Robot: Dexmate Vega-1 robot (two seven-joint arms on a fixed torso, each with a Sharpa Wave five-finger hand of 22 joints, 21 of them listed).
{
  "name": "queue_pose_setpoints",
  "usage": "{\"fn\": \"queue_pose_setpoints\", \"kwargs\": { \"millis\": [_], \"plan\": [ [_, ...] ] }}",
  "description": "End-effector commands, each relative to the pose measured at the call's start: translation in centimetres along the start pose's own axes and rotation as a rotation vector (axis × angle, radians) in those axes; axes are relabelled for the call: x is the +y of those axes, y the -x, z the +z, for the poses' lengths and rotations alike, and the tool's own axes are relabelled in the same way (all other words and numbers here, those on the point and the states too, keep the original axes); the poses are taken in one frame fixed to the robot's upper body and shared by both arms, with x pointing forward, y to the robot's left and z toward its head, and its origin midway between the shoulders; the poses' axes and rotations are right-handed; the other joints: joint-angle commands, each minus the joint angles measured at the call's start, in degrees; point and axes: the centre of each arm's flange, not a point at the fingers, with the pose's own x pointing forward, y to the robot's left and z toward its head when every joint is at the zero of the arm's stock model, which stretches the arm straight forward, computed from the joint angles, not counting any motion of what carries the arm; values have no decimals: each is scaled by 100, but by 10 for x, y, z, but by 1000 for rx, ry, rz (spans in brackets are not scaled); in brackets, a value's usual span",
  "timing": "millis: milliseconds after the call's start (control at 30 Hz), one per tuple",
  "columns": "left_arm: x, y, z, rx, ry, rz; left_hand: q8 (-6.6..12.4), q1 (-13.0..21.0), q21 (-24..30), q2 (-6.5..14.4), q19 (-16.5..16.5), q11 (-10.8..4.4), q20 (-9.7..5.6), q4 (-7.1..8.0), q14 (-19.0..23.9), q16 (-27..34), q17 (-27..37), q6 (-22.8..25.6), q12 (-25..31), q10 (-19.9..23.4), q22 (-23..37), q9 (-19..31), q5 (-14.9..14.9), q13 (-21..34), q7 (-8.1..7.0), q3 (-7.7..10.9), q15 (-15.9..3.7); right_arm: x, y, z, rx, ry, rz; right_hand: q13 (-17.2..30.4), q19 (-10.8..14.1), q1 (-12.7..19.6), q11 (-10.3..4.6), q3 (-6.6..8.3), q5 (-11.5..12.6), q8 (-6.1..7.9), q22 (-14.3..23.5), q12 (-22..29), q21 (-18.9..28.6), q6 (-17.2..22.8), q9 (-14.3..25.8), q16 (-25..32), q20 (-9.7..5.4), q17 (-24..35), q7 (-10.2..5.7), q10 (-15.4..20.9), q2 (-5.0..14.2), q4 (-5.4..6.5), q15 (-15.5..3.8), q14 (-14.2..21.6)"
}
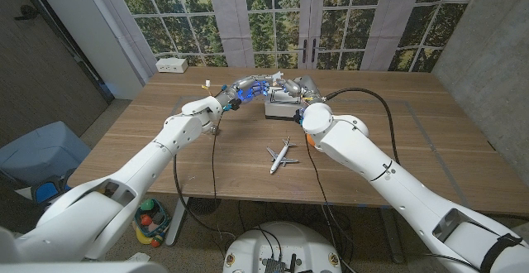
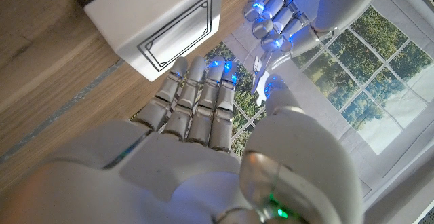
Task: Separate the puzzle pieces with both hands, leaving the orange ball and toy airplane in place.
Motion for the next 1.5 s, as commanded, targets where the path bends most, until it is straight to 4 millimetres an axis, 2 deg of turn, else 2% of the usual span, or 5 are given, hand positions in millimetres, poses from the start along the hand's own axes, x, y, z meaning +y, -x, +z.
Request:
{"fn": "queue_pose_setpoints", "kwargs": {
  "millis": [33,200,367,600,1500],
  "plan": [
    [-2,0,3,-1,-33,-16,22,45,17,19,-36,-36,-207,-6,-18,-10,26,239,-17,23,17,1272,48,14,116,-40,-495,3,-3,2,-14,-18,-9,188,132,142,-39,32,17,105,37,226,103,209,83,104,-14,120,44,181,71,-13,-361,188],
    [-3,-1,2,7,-43,-25,8,42,18,15,-46,-38,-205,-7,-10,-29,0,242,-24,25,15,1278,50,15,117,-37,-511,5,-4,2,-17,-23,-9,324,154,249,-74,74,31,178,46,375,148,350,142,148,-52,198,15,241,139,-23,-412,266],
    [-5,-2,2,9,-44,-30,-4,42,21,12,-45,-34,-202,-7,-11,-26,-3,245,-34,32,13,1280,49,8,120,-42,-505,6,-5,2,-23,-26,-16,519,219,498,-187,174,59,272,62,594,233,510,228,214,-103,296,-40,351,215,-77,-490,432],
    [-7,-3,2,5,-55,-36,-19,44,22,17,-52,-48,-210,-5,-15,-27,-13,246,-44,16,9,1294,50,22,123,-45,-506,5,-5,2,-35,-39,-31,895,298,1066,-362,414,133,501,97,1006,404,874,402,352,-226,504,-143,570,377,-129,-688,763],
    [-6,5,7,-75,-140,66,-71,42,26,18,-59,-33,-223,-6,-11,-37,-7,259,-81,35,-3,1354,51,31,100,-35,-509,1,3,-2,-53,-38,-27,1213,262,1252,-334,469,127,660,137,1300,596,976,608,336,-237,712,-123,615,331,-44,-748,896]
  ]
}}
